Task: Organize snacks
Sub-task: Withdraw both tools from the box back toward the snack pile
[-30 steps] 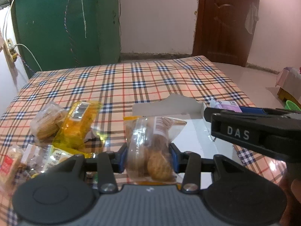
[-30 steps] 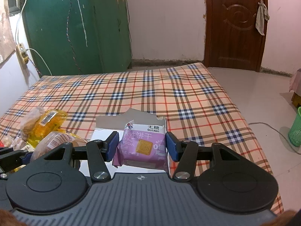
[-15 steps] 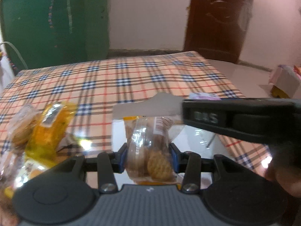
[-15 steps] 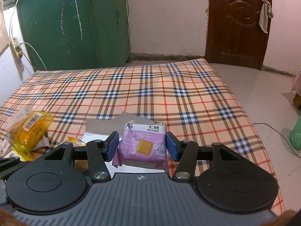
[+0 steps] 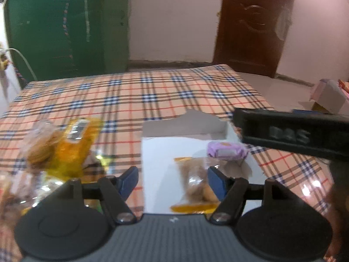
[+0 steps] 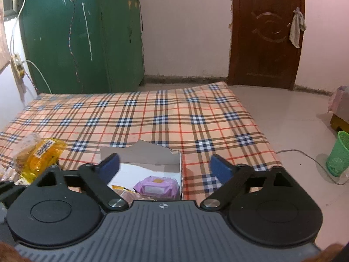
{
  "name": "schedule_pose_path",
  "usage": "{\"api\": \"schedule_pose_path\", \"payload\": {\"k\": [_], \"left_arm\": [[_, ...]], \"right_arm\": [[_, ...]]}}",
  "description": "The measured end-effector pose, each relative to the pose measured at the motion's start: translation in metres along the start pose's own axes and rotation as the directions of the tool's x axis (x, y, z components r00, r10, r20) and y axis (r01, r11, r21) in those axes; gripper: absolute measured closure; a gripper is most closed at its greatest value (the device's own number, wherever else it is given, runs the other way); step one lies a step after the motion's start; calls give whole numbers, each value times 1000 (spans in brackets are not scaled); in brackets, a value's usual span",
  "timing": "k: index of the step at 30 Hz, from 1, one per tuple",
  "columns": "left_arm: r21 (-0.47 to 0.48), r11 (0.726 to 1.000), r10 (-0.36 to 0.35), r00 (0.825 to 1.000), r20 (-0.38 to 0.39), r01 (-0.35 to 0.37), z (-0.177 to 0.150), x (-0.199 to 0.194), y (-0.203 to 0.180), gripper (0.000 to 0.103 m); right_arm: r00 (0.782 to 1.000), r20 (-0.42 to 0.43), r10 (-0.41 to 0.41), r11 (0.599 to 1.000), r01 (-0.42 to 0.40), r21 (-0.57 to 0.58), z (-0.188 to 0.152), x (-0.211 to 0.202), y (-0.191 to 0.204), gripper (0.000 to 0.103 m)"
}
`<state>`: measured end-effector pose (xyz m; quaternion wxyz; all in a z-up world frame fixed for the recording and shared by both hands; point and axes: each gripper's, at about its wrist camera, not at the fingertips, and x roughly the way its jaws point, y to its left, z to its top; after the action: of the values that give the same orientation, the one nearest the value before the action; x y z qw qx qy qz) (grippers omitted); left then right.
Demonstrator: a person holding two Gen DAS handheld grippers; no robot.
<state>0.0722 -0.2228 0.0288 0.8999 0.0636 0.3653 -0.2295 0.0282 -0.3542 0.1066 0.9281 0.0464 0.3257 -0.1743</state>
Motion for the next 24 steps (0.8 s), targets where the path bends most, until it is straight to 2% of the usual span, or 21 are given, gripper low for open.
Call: {"api": "schedule_pose_path", "payload": {"k": [4, 10, 14, 24], "left_arm": [[-13, 998, 56, 998, 6, -56, -4, -17, 12, 26], [-36, 993, 113, 993, 19, -112, -12, -42, 27, 22], [-52, 990, 130, 991, 25, -128, -17, -54, 37, 19], [-80, 982, 174, 984, 36, -171, -30, -77, 60, 18]], "right_arm": [[1000, 8, -14, 1000, 14, -21, -8, -24, 6, 0], [1000, 3, -17, 999, 17, -29, -20, -46, 14, 0], [1000, 4, -7, 999, 7, -32, -26, -59, 22, 0], [999, -25, 45, 997, -46, -54, -44, -75, 54, 0]]}}
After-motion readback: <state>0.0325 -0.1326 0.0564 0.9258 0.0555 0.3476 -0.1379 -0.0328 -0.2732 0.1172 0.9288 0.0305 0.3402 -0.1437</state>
